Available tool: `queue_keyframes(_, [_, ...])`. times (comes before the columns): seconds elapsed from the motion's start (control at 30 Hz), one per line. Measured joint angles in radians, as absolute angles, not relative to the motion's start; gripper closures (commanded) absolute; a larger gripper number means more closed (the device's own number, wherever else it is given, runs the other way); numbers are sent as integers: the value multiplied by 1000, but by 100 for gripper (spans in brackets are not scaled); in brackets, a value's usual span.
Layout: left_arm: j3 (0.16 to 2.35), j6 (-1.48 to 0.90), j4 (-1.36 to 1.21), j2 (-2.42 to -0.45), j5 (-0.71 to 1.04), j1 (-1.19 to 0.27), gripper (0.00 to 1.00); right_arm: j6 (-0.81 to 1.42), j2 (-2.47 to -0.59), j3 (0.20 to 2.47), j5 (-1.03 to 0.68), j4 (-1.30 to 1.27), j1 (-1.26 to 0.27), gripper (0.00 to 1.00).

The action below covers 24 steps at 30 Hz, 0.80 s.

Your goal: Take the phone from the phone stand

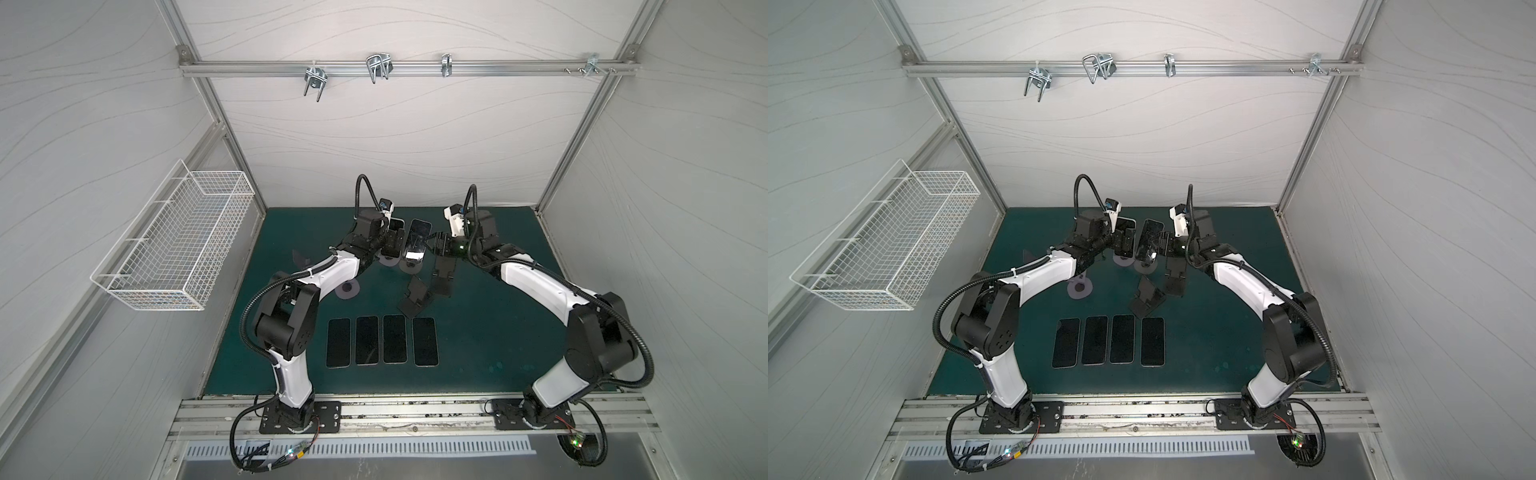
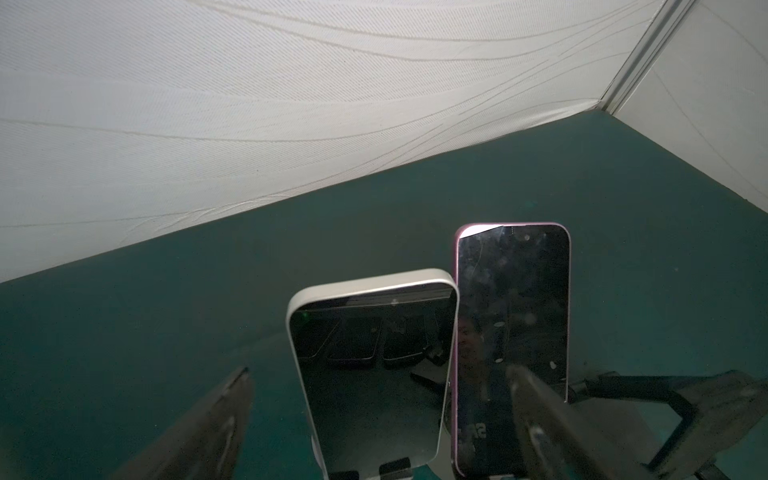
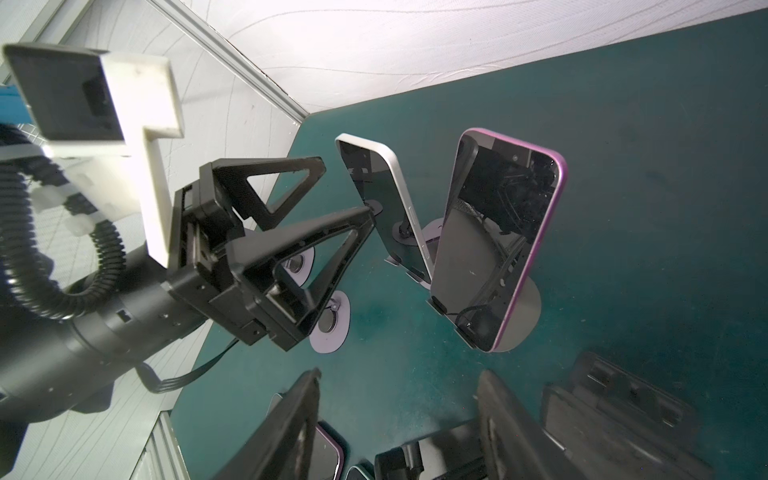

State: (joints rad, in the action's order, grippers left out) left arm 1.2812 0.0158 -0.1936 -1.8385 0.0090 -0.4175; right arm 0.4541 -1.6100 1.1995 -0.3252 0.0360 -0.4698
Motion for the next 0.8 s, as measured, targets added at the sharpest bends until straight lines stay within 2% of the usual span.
queue_keyframes(0.8, [1317, 0, -193, -1889, 15, -418, 3, 386, -1615, 1217, -369, 10, -503, 34])
